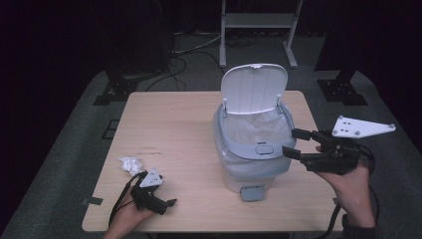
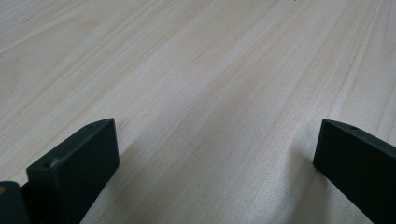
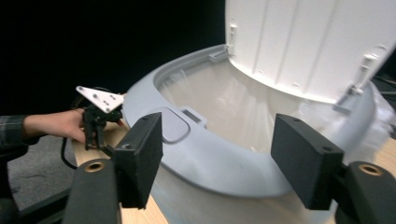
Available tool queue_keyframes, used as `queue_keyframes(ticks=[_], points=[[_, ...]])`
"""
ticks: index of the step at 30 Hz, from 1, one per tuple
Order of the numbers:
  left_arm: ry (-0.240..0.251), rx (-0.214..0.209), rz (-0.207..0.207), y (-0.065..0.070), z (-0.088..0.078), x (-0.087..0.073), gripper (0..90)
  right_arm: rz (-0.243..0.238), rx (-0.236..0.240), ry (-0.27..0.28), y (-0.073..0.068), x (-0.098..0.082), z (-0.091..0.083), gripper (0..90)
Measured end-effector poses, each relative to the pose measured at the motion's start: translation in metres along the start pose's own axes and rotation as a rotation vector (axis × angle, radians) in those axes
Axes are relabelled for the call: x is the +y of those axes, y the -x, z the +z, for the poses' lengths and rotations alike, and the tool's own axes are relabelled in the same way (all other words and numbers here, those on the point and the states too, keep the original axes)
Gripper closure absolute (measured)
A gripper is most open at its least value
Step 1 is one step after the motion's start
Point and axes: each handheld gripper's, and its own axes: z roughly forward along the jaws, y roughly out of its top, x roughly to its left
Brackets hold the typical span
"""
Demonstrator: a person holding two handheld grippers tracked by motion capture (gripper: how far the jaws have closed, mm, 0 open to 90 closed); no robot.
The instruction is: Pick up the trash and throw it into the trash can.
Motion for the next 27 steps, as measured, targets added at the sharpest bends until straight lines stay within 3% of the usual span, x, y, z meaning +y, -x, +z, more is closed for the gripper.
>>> queue_keyframes(ticks=[8, 15, 27], points=[[0.000, 0.000, 0.000, 0.000, 0.000, 0.000, 0.0, 0.032, -0.077, -0.022, 0.004, -0.012, -0.009, 13.7], [0.000, 0.000, 0.000, 0.000, 0.000, 0.000, 0.0, 0.035, -0.145, -0.032, 0.007, -0.023, -0.014, 10.4], [0.000, 0.000, 0.000, 0.000, 0.000, 0.000, 0.0, 0.032, -0.193, -0.087, 0.012, -0.052, -0.015, 7.1]])
